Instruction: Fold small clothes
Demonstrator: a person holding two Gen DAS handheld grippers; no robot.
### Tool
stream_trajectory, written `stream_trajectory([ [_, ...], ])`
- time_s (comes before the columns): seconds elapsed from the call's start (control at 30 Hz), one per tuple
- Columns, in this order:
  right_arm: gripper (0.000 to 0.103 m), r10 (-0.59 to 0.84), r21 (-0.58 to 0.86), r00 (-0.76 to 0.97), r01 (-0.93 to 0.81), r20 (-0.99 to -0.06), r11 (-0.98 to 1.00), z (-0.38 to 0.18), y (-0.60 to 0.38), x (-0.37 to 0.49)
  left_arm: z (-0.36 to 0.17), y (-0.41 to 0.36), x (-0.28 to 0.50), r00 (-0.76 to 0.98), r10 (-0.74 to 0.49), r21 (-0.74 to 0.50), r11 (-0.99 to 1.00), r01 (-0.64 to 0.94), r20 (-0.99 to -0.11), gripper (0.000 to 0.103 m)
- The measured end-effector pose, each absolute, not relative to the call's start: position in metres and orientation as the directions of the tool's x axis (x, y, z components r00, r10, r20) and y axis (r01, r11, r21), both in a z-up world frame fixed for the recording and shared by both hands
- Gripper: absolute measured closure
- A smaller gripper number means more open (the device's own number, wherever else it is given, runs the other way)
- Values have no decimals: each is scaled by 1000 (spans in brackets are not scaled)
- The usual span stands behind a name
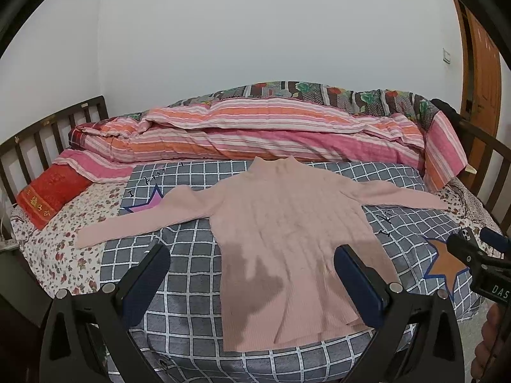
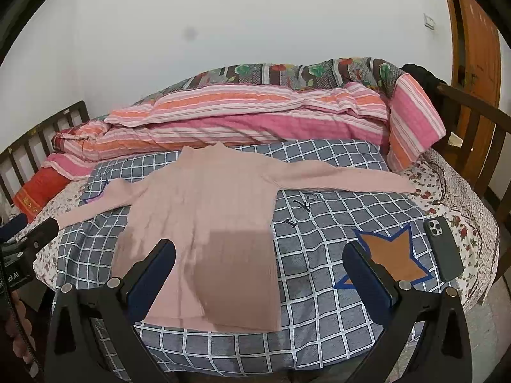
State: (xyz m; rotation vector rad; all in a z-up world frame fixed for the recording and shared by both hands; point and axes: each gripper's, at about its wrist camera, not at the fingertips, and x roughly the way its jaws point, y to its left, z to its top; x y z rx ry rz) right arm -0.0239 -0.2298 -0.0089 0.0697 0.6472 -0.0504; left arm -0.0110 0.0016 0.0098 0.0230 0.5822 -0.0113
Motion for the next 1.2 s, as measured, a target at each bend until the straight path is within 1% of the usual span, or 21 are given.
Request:
stream_trajectory([
  [1.2,0,-15,41,808,49,-589,998,-6,-217,-26,12,8,-9,835,-9,3,1000,13,-550,0],
])
